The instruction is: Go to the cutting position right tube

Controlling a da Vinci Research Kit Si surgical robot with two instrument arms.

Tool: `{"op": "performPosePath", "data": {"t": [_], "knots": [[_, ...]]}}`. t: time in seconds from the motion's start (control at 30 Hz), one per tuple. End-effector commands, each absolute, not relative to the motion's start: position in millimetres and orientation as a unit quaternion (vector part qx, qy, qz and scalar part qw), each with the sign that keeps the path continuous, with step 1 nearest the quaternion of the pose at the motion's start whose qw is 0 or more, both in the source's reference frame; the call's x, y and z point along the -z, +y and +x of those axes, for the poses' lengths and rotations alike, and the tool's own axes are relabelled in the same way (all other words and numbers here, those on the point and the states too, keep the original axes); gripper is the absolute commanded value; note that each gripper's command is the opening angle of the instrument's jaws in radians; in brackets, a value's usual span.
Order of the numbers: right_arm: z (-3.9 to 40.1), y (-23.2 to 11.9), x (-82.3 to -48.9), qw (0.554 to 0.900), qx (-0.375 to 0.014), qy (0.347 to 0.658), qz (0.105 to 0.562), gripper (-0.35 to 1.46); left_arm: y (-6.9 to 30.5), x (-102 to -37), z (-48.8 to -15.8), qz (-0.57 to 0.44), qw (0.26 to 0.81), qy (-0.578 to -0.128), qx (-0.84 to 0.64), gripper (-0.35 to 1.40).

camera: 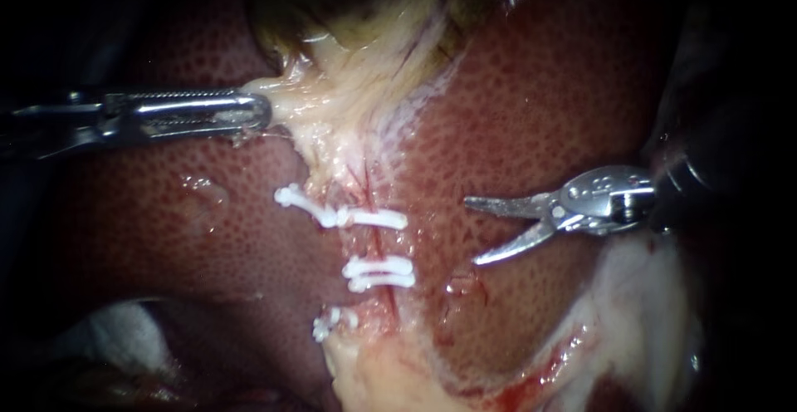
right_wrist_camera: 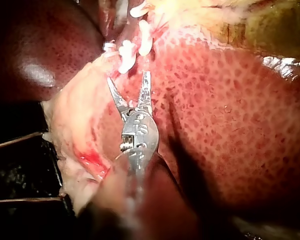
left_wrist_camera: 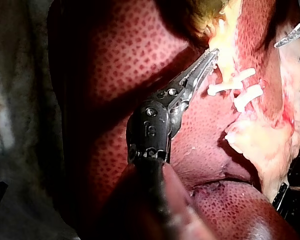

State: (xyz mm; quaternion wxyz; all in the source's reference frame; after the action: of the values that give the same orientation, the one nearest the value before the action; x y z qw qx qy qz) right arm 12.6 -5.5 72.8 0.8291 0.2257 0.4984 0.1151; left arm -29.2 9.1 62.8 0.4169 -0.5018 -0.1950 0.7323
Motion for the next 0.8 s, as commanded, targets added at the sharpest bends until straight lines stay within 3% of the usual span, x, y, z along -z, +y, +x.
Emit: {"op": "performPosePath", "data": {"t": [0.03, 0.43, 0.8], "knots": [[13.1, -5.7, -73.4, 0.830, -0.116, 0.495, 0.230, 1.43, 9.1, -62.8, -29.3, -0.502, 0.417, -0.194, -0.732, -0.35], [17.2, -8.4, -79.8, 0.832, -0.122, 0.474, 0.261, 1.43, 9.0, -62.7, -29.5, -0.501, 0.418, -0.194, -0.732, -0.35], [20.2, -9.3, -81.6, 0.826, -0.118, 0.472, 0.285, 1.43, 9.0, -62.6, -29.7, -0.501, 0.418, -0.193, -0.732, -0.35]]}}
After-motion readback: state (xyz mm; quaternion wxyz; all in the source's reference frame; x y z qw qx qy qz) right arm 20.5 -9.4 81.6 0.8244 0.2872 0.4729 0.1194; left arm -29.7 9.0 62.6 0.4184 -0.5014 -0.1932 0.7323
